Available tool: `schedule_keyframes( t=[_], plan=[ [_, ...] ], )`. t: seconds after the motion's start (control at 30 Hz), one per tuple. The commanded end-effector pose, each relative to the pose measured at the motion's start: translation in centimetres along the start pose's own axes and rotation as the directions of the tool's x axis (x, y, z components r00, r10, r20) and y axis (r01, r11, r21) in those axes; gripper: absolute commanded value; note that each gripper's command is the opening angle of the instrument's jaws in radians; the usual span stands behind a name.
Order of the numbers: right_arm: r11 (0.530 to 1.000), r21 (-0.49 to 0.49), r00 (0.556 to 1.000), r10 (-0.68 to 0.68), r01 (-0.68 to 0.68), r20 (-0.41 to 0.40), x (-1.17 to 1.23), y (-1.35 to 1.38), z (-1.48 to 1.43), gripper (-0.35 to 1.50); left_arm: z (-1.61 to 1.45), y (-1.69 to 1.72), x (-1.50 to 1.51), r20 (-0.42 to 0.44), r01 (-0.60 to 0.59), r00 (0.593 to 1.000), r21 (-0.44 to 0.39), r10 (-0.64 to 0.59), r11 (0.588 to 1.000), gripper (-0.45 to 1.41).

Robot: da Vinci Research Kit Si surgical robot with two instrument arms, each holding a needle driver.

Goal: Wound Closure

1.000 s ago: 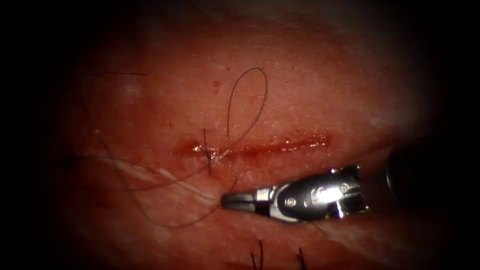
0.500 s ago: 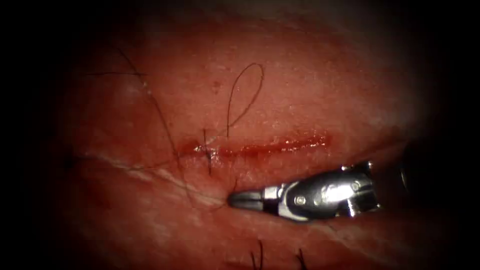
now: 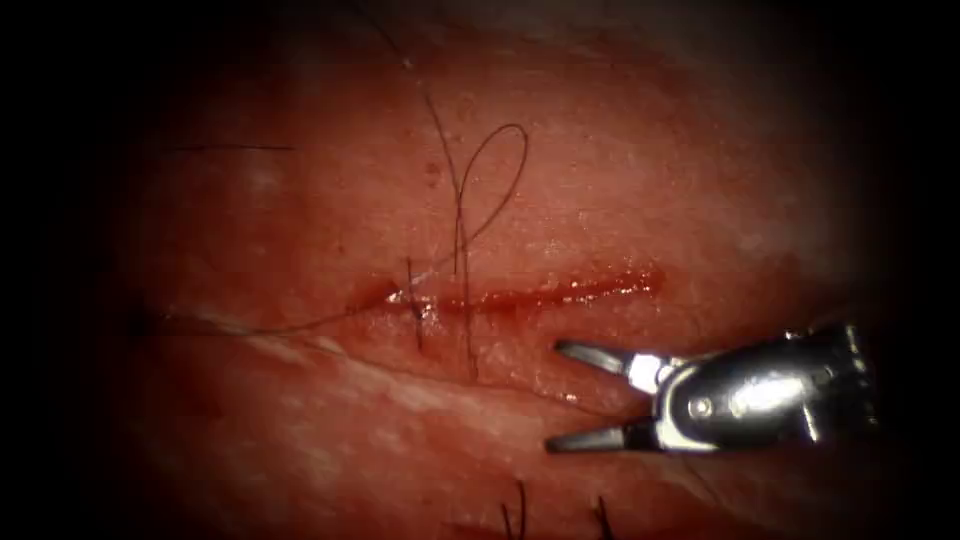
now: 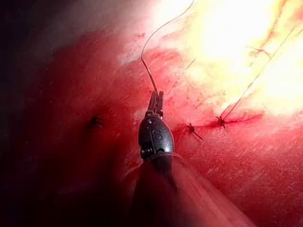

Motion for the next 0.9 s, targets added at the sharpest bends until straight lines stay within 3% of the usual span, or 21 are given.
schedule_keyframes(
  t=[0.03,0.1,0.17,0.53,0.67,0.77,0.83,0.87,0.9],
  plan=[
    [1.000,0.000,1.000,-0.018,0.018,0.017,0.04,0.00,-0.11,1.18,0.05,0.02,-0.09,0.000,0.002,1.000,-0.001,-0.002,1.000,-0.45],
    [0.998,-0.016,0.997,-0.058,0.059,0.046,0.12,0.20,-0.31,1.17,0.05,0.02,-0.09,0.000,0.002,1.000,-0.004,-0.002,1.000,-0.45],
    [0.996,-0.042,0.996,-0.073,0.075,0.050,0.03,0.35,-0.16,1.15,0.06,0.03,-0.10,-0.001,0.001,1.000,-0.004,-0.001,1.000,-0.45],
    [0.986,0.025,0.986,-0.166,0.166,0.025,-0.71,-0.08,1.08,0.96,0.06,0.03,-0.12,-0.003,0.000,1.000,-0.006,0.000,1.000,-0.45],
    [0.986,0.013,0.986,-0.166,0.166,0.009,-0.64,-0.10,1.12,0.81,0.06,0.03,-0.12,-0.003,0.006,1.000,-0.006,-0.006,1.000,-0.45],
    [0.988,-0.010,0.987,-0.157,0.157,-0.020,-0.52,-0.06,1.15,0.59,0.06,0.04,-0.12,-0.002,0.006,1.000,-0.005,-0.006,1.000,-0.45],
    [0.988,-0.011,0.987,-0.156,0.155,-0.028,-0.50,-0.04,1.17,0.34,0.06,0.04,-0.12,-0.002,0.005,1.000,-0.005,-0.005,1.000,-0.45],
    [0.990,-0.003,0.990,-0.139,0.139,-0.036,-0.52,-0.02,1.17,-0.35,0.06,0.04,-0.12,-0.002,0.005,1.000,-0.005,-0.005,1.000,-0.45],
    [0.991,-0.002,0.990,-0.134,0.134,-0.036,-0.53,-0.02,1.15,-0.35,0.06,0.04,-0.12,-0.002,0.005,1.000,-0.005,-0.005,1.000,-0.45]
  ],
)
